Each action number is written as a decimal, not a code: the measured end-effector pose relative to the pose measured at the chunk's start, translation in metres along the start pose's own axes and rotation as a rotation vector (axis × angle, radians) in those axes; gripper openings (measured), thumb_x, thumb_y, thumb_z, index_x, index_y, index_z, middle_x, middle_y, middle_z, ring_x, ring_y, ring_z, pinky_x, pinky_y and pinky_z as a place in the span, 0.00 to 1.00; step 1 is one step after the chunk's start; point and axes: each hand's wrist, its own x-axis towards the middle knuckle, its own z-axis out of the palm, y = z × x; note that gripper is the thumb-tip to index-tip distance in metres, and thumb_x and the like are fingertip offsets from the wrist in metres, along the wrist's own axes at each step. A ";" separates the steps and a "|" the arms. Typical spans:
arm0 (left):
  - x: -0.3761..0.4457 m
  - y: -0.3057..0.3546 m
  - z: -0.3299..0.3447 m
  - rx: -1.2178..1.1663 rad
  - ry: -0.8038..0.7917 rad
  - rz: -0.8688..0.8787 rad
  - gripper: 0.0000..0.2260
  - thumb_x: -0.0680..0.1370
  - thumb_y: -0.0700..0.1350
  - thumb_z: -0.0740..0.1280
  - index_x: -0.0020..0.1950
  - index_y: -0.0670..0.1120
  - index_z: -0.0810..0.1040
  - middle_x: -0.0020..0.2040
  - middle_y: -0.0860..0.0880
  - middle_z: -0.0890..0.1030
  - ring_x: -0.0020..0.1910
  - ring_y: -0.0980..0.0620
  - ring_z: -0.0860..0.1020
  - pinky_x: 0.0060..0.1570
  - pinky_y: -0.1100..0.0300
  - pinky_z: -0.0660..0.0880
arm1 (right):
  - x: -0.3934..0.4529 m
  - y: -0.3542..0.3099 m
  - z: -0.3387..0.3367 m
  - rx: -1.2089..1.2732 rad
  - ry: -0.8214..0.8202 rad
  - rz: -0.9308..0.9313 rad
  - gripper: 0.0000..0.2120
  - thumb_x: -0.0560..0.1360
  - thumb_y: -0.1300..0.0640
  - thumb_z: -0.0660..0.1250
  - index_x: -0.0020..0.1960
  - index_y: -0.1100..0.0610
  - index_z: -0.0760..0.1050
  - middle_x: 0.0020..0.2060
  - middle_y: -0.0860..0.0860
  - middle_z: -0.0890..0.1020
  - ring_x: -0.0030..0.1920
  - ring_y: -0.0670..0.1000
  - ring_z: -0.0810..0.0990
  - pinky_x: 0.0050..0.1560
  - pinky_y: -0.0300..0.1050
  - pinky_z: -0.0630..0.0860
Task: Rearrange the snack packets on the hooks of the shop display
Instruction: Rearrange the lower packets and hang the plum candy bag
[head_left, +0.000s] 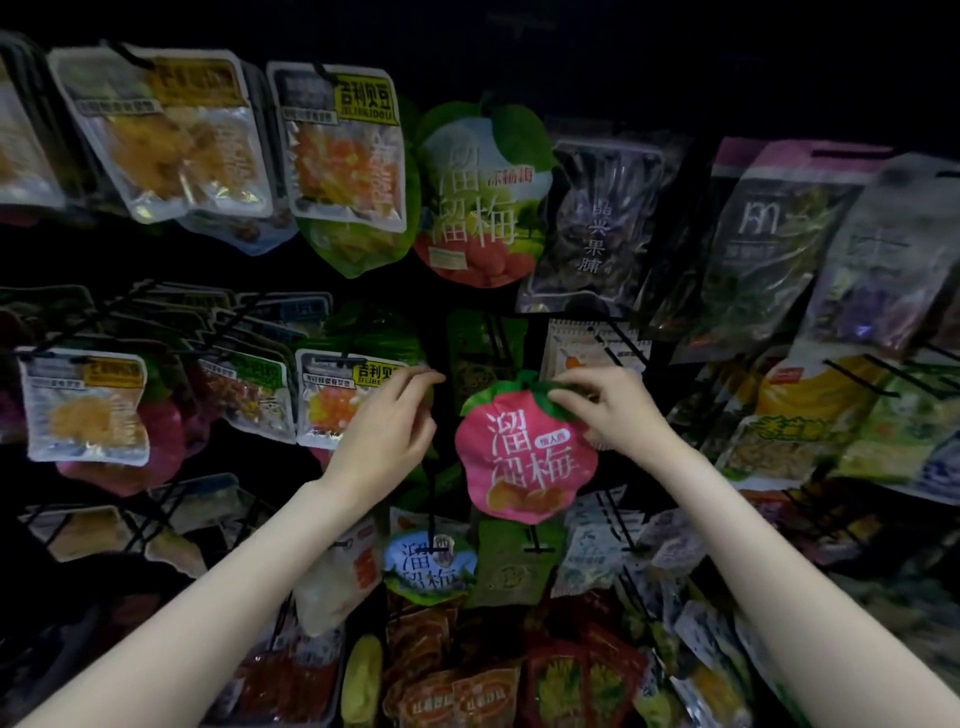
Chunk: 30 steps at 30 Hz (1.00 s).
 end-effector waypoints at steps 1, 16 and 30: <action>0.001 0.005 -0.002 -0.027 -0.005 0.020 0.16 0.78 0.40 0.61 0.67 0.43 0.70 0.63 0.46 0.72 0.59 0.48 0.74 0.51 0.62 0.69 | 0.000 -0.005 -0.004 0.014 0.029 -0.021 0.09 0.76 0.59 0.67 0.53 0.61 0.81 0.44 0.47 0.81 0.45 0.43 0.77 0.42 0.23 0.68; 0.043 0.059 -0.063 -0.855 -0.005 -0.197 0.13 0.74 0.39 0.70 0.52 0.55 0.75 0.45 0.51 0.79 0.43 0.55 0.80 0.44 0.63 0.77 | 0.007 -0.053 -0.039 0.498 0.352 -0.046 0.11 0.75 0.65 0.65 0.43 0.49 0.73 0.42 0.47 0.79 0.45 0.46 0.78 0.47 0.40 0.75; 0.053 0.055 -0.080 -0.639 0.035 -0.316 0.12 0.77 0.41 0.65 0.59 0.52 0.72 0.55 0.49 0.75 0.51 0.52 0.78 0.45 0.60 0.77 | 0.012 -0.064 -0.038 0.568 0.092 0.025 0.20 0.67 0.57 0.76 0.56 0.44 0.77 0.58 0.52 0.73 0.55 0.52 0.79 0.52 0.53 0.80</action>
